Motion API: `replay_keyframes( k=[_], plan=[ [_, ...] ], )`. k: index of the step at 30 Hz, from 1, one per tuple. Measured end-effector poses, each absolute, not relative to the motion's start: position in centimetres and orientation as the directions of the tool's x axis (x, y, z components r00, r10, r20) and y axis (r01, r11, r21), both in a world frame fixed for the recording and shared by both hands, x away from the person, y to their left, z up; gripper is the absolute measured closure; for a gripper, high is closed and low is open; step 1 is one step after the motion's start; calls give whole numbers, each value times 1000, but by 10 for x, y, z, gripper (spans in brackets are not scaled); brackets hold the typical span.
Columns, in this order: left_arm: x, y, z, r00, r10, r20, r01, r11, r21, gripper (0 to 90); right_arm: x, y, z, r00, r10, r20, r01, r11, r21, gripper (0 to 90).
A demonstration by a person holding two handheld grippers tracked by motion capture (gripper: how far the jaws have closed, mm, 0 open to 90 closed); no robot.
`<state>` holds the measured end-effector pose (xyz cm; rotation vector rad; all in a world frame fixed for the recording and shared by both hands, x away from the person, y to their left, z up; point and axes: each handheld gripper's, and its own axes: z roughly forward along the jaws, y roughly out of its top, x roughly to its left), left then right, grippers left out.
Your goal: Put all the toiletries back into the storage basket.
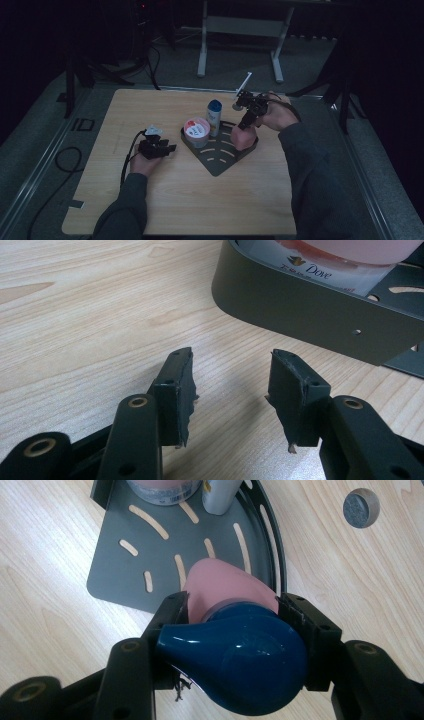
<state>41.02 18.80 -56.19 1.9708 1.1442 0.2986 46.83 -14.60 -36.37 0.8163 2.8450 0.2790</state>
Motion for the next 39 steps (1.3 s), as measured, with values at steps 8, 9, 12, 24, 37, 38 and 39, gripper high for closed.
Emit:
replay_keyframes(
  k=[8, 9, 12, 24, 37, 38, 39],
  plan=[
    [410, 188, -562, 559, 808, -185, 613, -253, 748, 525, 474, -140, -368, -835, 539, -111, 506, 832, 228, 471],
    [410, 188, -562, 559, 808, -186, 613, -252, 748, 525, 474, -140, -368, -835, 539, -111, 506, 832, 228, 471],
    [410, 188, -562, 559, 808, -187, 614, -252, 748, 525, 476, -138, -370, -835, 539, -108, 508, 832, 225, 471],
    [410, 188, -562, 559, 808, -185, 613, -253, 748, 525, 483, -135, -374, -831, 548, -97, 517, 825, 229, 471],
    [410, 188, -562, 559, 808, -187, 614, -252, 748, 525, 494, -131, -379, -824, 560, -89, 530, 816, 231, 471],
    [410, 188, -562, 559, 808, -187, 614, -252, 748, 525, 494, -131, -379, -824, 560, -89, 530, 816, 231, 471],
    [410, 188, -562, 560, 807, -187, 613, -252, 748, 525, 494, -130, -380, -821, 563, -92, 533, 814, 229, 471]
  ],
)
